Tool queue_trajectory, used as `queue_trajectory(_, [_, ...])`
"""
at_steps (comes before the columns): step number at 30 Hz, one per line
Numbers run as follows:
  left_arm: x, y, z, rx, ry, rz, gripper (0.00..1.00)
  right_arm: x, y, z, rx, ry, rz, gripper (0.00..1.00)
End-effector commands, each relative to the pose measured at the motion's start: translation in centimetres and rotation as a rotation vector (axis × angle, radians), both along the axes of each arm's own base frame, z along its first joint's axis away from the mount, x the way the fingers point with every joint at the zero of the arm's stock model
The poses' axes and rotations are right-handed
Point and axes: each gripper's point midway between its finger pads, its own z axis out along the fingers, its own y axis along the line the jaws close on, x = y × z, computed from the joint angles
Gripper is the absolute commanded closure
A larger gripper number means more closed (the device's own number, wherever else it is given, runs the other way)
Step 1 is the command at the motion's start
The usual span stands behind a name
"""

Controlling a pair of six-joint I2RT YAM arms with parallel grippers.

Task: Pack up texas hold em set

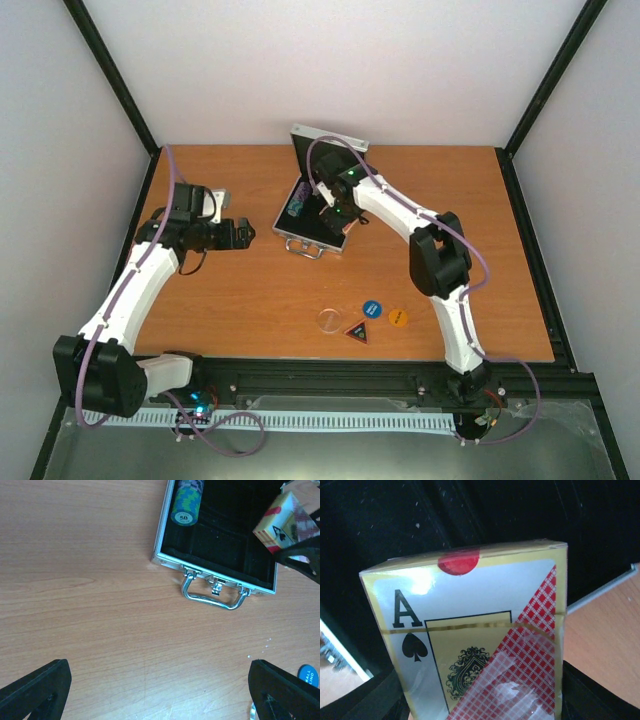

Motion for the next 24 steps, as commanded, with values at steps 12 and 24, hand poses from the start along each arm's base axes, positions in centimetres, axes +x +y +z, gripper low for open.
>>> queue_trajectory(12, [-0.2, 0.0, -0.1, -0.027, -0.007, 0.019, 0.0, 5.1, 5.6, -0.4, 0.082, -0.123, 0.105, 0.67])
queue_trajectory(24, [0.1, 0.0, -0.5, -0.014, 0.008, 0.01, 0.0, 5.5, 8.1, -0.9, 0.129, -0.133, 0.154, 0.66])
